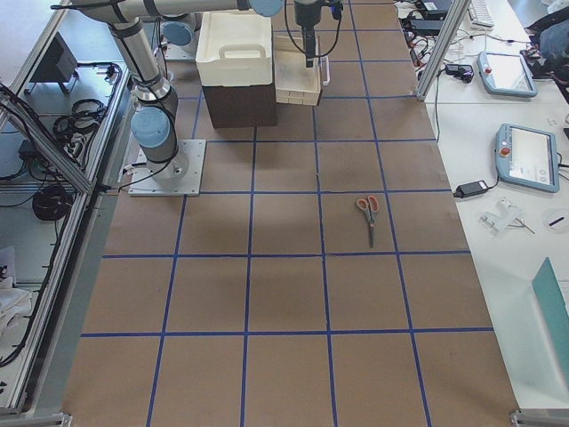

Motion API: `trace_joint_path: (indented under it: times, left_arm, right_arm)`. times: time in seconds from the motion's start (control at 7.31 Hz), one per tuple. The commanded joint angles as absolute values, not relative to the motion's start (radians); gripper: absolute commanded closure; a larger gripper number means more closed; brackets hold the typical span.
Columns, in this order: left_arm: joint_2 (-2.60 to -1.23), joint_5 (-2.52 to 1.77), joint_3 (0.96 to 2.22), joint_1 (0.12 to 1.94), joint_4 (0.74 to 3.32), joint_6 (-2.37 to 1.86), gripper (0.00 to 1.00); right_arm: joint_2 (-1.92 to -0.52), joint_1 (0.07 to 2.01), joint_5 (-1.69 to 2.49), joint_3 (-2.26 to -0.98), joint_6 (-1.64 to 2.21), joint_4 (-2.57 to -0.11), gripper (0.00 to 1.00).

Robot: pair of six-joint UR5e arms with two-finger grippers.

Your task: Put scissors in drawer and close it

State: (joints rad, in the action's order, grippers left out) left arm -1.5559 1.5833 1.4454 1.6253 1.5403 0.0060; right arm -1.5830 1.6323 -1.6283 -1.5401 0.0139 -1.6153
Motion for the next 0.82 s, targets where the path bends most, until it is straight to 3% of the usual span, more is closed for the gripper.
trace_joint_path:
  times: [0.0,0.68]
  left_arm:
    - [-1.554,1.583,1.445,1.626,1.546,0.006,0.00]
    - [-1.566,1.583,1.447,1.629,1.545,0.006,0.00]
  right_arm:
    - [-1.583,1.634,-1.629,-1.540,0.014,-1.615,0.00]
    - [-1.577,1.634,-1.631,-1.542,0.003,-1.617,0.00]
